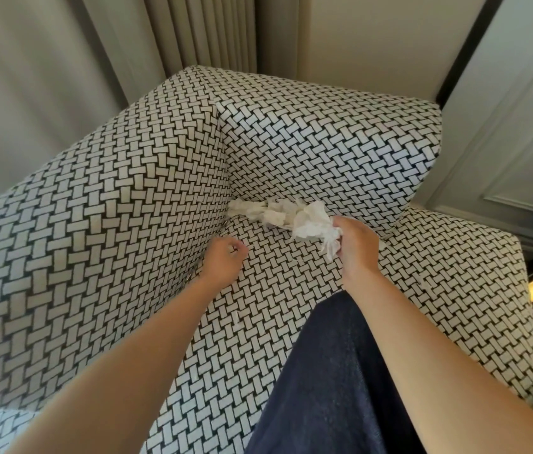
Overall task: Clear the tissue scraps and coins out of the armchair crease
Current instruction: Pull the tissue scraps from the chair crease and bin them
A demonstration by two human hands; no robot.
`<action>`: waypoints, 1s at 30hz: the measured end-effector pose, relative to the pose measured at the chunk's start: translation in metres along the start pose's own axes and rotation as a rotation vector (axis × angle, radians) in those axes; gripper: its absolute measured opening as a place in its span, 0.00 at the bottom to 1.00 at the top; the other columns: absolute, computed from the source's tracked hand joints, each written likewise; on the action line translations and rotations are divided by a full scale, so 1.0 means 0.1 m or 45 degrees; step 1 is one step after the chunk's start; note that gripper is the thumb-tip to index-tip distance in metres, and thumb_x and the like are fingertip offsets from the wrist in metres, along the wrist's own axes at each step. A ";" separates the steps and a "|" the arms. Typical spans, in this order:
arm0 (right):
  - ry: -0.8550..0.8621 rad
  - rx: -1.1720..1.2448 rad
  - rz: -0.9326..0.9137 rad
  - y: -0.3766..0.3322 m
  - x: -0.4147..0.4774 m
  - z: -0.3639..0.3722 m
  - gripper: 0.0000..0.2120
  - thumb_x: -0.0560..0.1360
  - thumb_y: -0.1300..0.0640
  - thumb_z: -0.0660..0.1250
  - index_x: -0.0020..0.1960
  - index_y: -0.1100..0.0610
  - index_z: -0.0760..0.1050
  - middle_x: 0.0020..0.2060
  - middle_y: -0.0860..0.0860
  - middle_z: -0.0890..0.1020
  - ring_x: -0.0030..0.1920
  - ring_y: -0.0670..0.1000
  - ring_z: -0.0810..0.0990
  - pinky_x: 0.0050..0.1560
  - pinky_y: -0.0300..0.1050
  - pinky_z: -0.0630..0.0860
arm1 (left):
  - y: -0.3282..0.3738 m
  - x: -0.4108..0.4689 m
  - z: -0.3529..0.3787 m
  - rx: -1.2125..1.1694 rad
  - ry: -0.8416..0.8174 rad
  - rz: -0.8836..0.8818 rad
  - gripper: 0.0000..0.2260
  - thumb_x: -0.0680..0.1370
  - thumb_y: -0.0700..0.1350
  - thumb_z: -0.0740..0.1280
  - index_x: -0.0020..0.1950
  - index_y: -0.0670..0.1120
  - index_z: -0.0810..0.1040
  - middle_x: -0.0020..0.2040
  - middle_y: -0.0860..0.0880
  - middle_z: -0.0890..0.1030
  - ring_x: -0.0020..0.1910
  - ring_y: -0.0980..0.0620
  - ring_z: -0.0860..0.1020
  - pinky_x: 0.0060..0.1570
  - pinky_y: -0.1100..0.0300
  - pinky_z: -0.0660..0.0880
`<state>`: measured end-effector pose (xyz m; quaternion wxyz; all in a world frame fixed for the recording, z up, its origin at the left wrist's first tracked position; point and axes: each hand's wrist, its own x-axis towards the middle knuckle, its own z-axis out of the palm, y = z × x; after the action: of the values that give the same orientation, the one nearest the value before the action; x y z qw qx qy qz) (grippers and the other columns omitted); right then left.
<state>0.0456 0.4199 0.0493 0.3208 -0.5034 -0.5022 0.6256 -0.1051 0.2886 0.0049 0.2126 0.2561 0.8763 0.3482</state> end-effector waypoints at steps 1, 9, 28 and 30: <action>0.003 -0.007 -0.009 0.01 0.01 0.00 0.07 0.75 0.59 0.65 0.38 0.57 0.76 0.32 0.49 0.77 0.32 0.45 0.72 0.34 0.40 0.68 | 0.06 0.07 0.01 -0.030 -0.015 -0.021 0.02 0.78 0.46 0.65 0.46 0.48 0.77 0.57 0.37 0.78 0.60 0.34 0.74 0.57 0.45 0.74; -0.037 -0.164 -0.159 0.13 0.09 0.11 0.07 0.76 0.55 0.64 0.41 0.57 0.76 0.36 0.48 0.77 0.35 0.45 0.72 0.38 0.39 0.68 | 0.26 0.58 0.21 -0.062 0.036 0.008 0.05 0.77 0.44 0.67 0.49 0.43 0.79 0.71 0.45 0.66 0.72 0.48 0.61 0.70 0.59 0.55; -0.003 -0.231 -0.110 0.20 0.28 0.15 0.08 0.76 0.58 0.64 0.43 0.62 0.77 0.37 0.49 0.78 0.38 0.45 0.74 0.40 0.35 0.69 | 0.15 0.88 0.29 -0.080 0.352 0.016 0.07 0.77 0.35 0.64 0.54 0.42 0.71 0.46 0.46 0.77 0.43 0.51 0.75 0.43 0.60 0.76; -0.007 -0.258 -0.151 0.18 0.26 0.15 0.08 0.77 0.59 0.64 0.43 0.63 0.77 0.36 0.49 0.77 0.35 0.44 0.72 0.34 0.31 0.70 | 0.14 0.92 0.28 -0.049 0.323 -0.001 0.18 0.76 0.36 0.66 0.64 0.42 0.68 0.54 0.43 0.76 0.53 0.47 0.76 0.55 0.57 0.74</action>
<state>0.0260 0.4339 0.0245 0.3032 -0.5010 -0.5928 0.5529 -0.1565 0.3664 -0.0216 0.1051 0.2054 0.8895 0.3945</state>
